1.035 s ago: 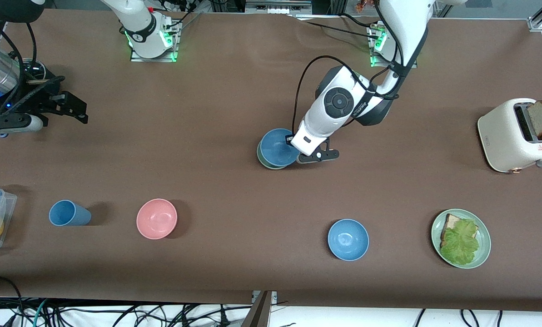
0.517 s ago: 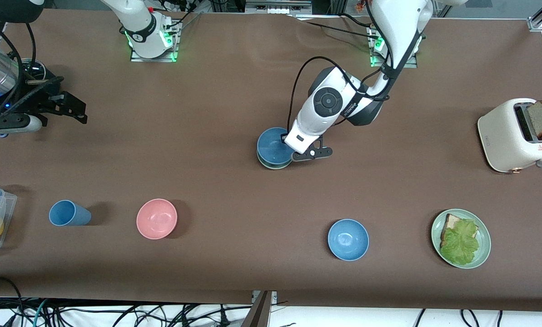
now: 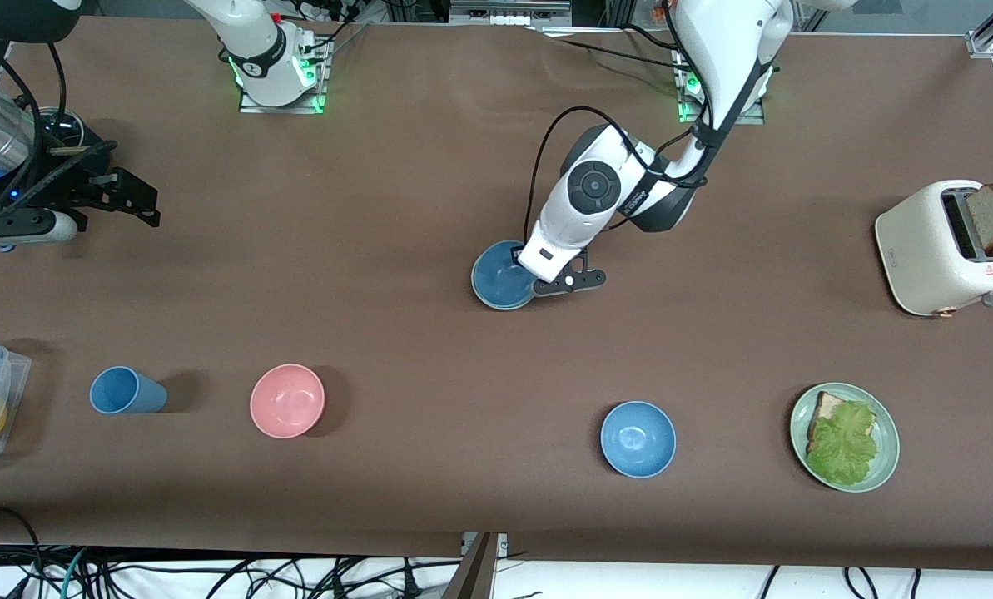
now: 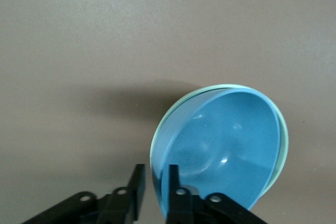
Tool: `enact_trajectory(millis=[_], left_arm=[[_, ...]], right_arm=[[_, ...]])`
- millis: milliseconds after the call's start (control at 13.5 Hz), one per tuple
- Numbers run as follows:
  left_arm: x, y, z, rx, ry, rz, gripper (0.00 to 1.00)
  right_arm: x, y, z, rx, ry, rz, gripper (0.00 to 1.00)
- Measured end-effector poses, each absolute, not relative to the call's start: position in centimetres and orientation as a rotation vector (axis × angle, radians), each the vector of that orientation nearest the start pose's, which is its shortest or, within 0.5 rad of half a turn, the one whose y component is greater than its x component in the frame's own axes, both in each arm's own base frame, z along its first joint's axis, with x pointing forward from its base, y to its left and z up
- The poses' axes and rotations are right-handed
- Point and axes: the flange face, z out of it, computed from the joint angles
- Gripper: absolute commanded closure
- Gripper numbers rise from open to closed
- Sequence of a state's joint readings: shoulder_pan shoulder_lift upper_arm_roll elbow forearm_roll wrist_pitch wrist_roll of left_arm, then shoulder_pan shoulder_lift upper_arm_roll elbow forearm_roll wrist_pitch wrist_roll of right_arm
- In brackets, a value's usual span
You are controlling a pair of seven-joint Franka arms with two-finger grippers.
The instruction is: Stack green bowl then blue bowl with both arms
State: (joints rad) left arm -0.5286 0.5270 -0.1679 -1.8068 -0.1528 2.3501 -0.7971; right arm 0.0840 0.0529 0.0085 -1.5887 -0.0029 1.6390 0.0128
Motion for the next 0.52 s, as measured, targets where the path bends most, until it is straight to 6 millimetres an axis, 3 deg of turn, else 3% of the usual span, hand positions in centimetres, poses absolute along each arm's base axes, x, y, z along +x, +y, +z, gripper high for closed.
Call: enact_trajectory(millis=[74, 222, 370, 517], left_arm=[[51.3, -41.5, 26.5, -3.278, -0.394, 0.172, 0.21], [53.3, -40.8, 28.8, -3.278, -0.444, 0.168, 0.02], [55.8, -39.3, 32.6, -3.258, -0.483, 0.191, 0.01], [58.4, -36.1, 37.4, -3.251, -0.485, 0.189, 0.0]], right_arm=[[57.3, 5.3, 59.2, -3.142, -0.126, 0.004, 0.0], [57.3, 5.3, 59.2, -3.142, -0.125, 0.005, 0.0], [57.3, 5.3, 59.2, -3.142, -0.125, 0.005, 0.0], [57.3, 5.3, 59.2, -3.142, -0.125, 0.005, 0.0]])
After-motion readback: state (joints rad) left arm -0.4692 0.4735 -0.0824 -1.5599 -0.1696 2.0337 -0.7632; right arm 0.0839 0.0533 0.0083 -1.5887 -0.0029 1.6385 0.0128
